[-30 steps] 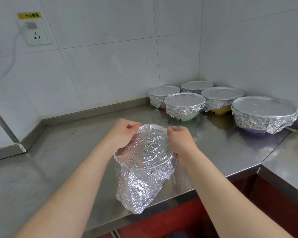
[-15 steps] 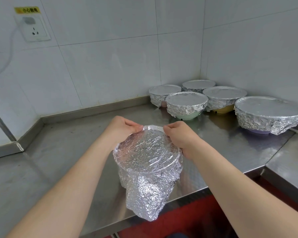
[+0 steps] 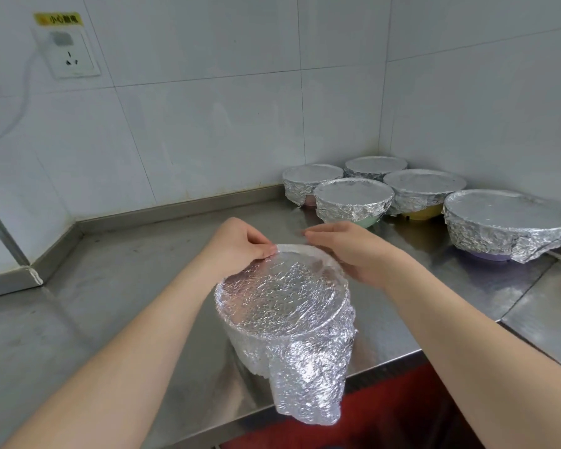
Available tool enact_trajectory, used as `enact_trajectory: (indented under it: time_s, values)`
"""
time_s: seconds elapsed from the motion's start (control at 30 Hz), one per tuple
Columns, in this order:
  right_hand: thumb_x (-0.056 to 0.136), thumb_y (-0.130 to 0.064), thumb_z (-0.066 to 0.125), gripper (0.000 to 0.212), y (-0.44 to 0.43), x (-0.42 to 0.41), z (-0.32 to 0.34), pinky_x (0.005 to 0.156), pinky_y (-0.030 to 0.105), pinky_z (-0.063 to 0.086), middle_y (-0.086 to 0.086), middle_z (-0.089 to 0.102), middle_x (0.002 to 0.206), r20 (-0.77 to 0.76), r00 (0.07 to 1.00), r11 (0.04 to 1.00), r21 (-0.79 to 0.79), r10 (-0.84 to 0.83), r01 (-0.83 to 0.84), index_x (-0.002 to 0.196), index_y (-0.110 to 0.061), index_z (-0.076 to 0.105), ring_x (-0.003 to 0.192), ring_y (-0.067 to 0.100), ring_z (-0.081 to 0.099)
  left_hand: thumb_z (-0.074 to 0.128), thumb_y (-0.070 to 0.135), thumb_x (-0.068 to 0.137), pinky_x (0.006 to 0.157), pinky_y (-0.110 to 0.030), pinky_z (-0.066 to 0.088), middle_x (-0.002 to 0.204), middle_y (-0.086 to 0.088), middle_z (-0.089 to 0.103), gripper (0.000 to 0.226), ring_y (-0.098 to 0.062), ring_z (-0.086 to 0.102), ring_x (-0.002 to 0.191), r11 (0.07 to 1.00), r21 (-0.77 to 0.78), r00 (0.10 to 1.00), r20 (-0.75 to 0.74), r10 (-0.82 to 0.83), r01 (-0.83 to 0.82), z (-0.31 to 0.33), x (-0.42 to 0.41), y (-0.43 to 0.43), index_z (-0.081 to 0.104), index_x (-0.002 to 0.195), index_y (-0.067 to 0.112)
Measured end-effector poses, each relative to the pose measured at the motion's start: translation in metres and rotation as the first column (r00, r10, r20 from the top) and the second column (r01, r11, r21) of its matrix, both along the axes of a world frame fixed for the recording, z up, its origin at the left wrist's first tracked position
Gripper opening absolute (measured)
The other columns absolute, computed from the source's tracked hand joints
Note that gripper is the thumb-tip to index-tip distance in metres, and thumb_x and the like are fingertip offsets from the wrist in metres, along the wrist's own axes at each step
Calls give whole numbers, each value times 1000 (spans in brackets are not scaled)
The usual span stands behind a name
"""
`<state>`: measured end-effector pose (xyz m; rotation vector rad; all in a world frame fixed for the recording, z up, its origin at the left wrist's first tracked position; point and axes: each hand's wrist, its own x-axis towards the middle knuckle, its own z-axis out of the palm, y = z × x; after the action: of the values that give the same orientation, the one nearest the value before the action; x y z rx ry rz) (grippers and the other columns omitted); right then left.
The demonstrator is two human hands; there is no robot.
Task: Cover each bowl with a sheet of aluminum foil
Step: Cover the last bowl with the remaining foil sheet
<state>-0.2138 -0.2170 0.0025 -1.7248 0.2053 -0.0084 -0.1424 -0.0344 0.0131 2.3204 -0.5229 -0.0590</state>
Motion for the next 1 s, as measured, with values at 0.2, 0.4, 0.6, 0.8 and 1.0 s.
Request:
enact_trajectory:
  time_s: [0.2,0.4,0.6,0.8,1.0]
  values:
    - [66,-70,72,86,-10,-23,-39,107,47,39,15,52,139,-105,994,977,214,6,16,136,-24,52,121,38,54,64,22,75,64,-31,57,56,9,67,11,-13,61,54,977,161,985,127,117,-137,-6,-5,21,70,65,23]
    - [86,-61,54,73,2,-17,-41,111,51,34,5,46,146,-145,987,980,173,-69,94,144,-19,40,129,29,47,60,37,92,46,-21,34,73,-10,72,28,-14,37,41,997,79,999,-42,-16,19,1,-7,10,77,83,16]
    - [96,-46,48,62,7,-10,-42,107,50,40,10,49,142,-92,990,975,186,-104,120,145,-9,36,125,31,51,66,23,90,41,-15,34,77,-18,72,20,-14,47,43,997,-54,996,-75,43,-47,-5,-6,7,77,82,9]
    - [93,-45,53,61,3,-11,-37,108,50,39,9,51,141,-139,987,989,107,-86,102,142,-11,40,124,30,52,63,22,91,41,-16,34,56,-10,62,28,-18,40,42,999,-31,994,-103,33,-37,-4,-11,12,73,72,5]
    - [93,-41,58,44,0,-7,-25,111,45,35,2,58,132,-83,997,986,-165,0,-14,128,-14,59,120,21,54,61,39,92,60,-29,42,65,-4,54,28,-16,43,58,996,83,999,-43,-6,10,0,-8,7,70,74,19]
